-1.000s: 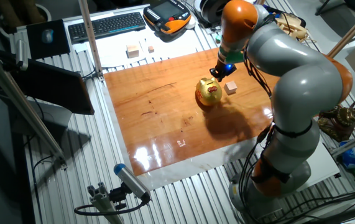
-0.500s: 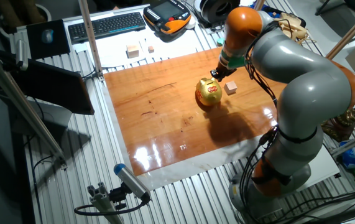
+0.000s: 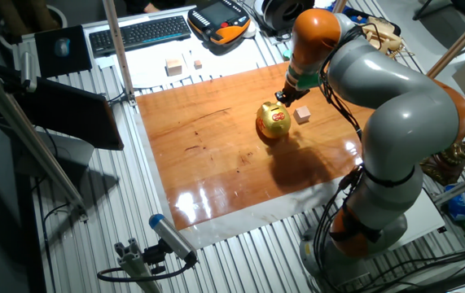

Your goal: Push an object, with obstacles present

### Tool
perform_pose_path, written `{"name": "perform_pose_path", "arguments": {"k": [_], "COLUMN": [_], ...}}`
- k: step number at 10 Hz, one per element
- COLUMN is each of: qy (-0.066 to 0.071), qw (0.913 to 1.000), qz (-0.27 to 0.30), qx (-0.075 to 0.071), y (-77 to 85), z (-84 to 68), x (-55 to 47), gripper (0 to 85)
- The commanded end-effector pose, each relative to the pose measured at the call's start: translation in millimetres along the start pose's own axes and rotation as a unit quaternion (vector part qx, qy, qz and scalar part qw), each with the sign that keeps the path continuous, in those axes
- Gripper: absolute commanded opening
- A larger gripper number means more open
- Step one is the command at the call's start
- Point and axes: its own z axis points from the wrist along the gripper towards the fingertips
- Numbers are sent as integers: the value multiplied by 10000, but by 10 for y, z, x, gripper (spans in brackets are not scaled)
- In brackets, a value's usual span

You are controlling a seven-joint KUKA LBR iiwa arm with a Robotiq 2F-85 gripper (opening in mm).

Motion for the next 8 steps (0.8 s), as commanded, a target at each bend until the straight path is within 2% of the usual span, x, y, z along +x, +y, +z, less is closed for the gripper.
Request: {"name": "perform_pose_path", "arguments": {"k": [1,3,5,7,8], "qy": [-15,13,45,63,-59], "qw": [10000,10000,9999,9999,9999], "qz": [22,-11,-95,-146,-91], "qx": [-1,62,63,-13,-41], "y": [0,0,0,0,0], "z": [0,0,0,0,0], "x": [0,0,0,0,0], "gripper": [0,0,0,0,0]}}
